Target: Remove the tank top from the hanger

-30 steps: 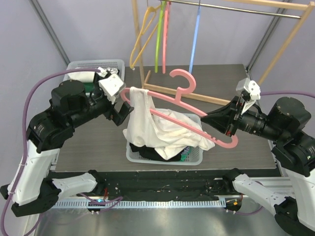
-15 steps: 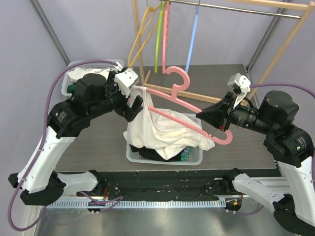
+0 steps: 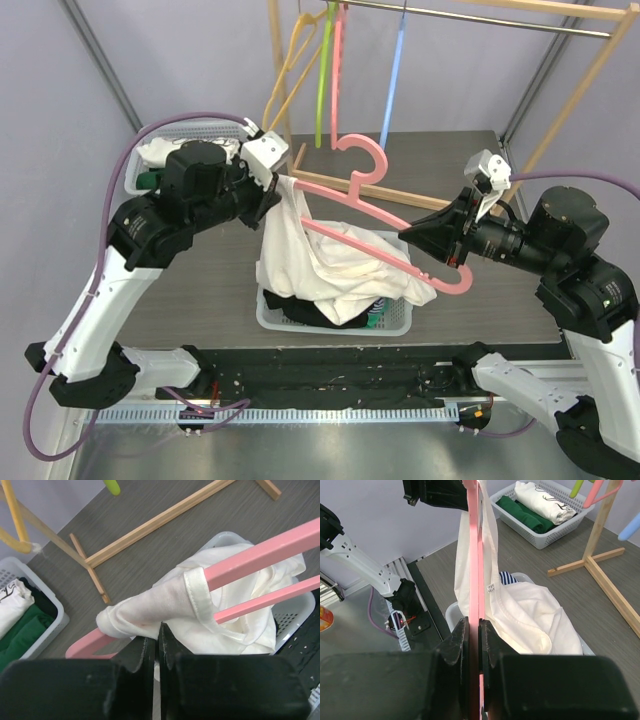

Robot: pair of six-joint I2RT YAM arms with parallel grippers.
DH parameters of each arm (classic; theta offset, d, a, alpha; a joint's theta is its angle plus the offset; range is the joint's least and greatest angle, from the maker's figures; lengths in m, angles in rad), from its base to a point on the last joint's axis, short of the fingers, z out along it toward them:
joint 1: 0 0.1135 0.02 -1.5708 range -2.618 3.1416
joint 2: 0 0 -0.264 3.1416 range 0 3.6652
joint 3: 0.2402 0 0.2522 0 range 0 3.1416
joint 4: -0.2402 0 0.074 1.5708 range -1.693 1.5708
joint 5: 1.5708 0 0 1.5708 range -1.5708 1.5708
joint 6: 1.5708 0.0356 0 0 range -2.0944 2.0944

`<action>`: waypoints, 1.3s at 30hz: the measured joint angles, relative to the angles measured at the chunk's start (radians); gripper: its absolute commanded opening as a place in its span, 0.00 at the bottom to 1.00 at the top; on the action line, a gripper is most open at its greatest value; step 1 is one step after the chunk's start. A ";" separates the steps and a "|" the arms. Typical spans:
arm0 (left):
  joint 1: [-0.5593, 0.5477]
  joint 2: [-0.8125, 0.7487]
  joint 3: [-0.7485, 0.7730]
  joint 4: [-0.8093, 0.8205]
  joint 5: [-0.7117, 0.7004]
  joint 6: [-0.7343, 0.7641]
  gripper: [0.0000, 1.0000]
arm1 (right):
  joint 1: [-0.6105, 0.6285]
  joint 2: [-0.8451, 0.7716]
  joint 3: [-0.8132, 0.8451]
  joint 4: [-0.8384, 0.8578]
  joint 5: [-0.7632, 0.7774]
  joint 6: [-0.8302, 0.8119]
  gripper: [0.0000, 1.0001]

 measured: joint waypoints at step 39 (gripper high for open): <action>-0.105 0.117 0.002 -0.031 0.119 -0.018 0.23 | 0.000 -0.325 0.219 -0.224 0.895 0.134 0.01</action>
